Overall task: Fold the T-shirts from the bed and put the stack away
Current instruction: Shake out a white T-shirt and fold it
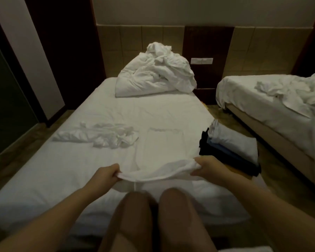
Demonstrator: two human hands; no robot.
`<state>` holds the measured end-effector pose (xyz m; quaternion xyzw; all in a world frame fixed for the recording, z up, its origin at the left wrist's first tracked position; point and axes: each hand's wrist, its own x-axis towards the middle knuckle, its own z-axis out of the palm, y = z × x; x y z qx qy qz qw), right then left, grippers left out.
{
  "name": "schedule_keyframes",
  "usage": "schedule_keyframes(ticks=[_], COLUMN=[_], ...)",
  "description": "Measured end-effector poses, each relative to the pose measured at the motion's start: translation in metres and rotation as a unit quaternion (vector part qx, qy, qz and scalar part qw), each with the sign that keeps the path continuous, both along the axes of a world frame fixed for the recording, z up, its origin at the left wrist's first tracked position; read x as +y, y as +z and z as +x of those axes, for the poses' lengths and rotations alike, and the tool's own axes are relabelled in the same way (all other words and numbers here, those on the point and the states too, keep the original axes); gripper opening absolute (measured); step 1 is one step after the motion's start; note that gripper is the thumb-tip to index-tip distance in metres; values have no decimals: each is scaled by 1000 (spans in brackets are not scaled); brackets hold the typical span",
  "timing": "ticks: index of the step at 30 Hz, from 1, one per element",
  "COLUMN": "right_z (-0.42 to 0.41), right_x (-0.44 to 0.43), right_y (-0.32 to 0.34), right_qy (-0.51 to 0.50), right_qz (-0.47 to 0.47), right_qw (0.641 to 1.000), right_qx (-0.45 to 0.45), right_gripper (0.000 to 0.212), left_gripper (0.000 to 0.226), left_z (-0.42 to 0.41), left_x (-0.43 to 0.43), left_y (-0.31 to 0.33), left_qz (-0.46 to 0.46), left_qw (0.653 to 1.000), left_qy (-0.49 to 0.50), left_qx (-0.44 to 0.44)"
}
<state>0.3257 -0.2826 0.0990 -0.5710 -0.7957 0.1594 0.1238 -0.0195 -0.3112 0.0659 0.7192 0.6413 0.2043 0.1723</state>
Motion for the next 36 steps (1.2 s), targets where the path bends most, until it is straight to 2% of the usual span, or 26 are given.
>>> schedule_keyframes(ticks=[3,5,7,9,11,12,14,16,18,20,22,24,27,31,36], right_z=[2,2,3,4,4,3,6,9,17,20,22,26,35,31,-2], right_x=[-18,-40,-65,-87,-105,-110,-113,-113,-114,-118,-125,-135,-149,-134,-84], right_y=[-8,-8,-19,-40,-60,-68,-73,-73,-73,-72,-76,-77,-75,-64,-61], right_qy=[45,50,55,94,108,99,91,103,116,151,180,192,200,199,167], right_qz=[101,123,121,136,78,48,54,116,152,145,128,118,88,124,176], right_qw=[994,991,990,984,984,983,980,981,980,976,972,969,975,971,968], right_qx=[-5,-21,-53,-71,-122,-149,-171,-116,-64,-66,-86,-96,-31,50,68], right_gripper=[22,17,10,20,14,15,15,19,24,26,35,33,26,27,27], left_gripper=[39,38,27,19,13,13,29,33,21,16,26,34,20,28,21], left_z=[4,3,-3,-3,-1,0,2,-1,-5,-10,-14,-19,-25,-21,16], left_x=[-27,-47,-65,-82,-93,-97,-103,-105,-107,-110,-115,-117,-112,-79,-27], left_y=[-4,-16,-41,-65,-81,-85,-83,-77,-74,-75,-76,-75,-63,-45,-31], left_qz=[50,78,75,5,-58,-56,-41,-37,-39,-58,-85,-84,-78,-38,-3], left_qw=[998,996,996,1000,998,998,999,998,998,998,996,996,996,999,1000], left_qy=[23,9,-5,2,18,18,21,25,22,7,-8,-2,-18,-7,-11], left_qx=[-43,-51,-49,-22,5,-2,-15,-35,-41,-27,-12,-22,-29,-28,-14])
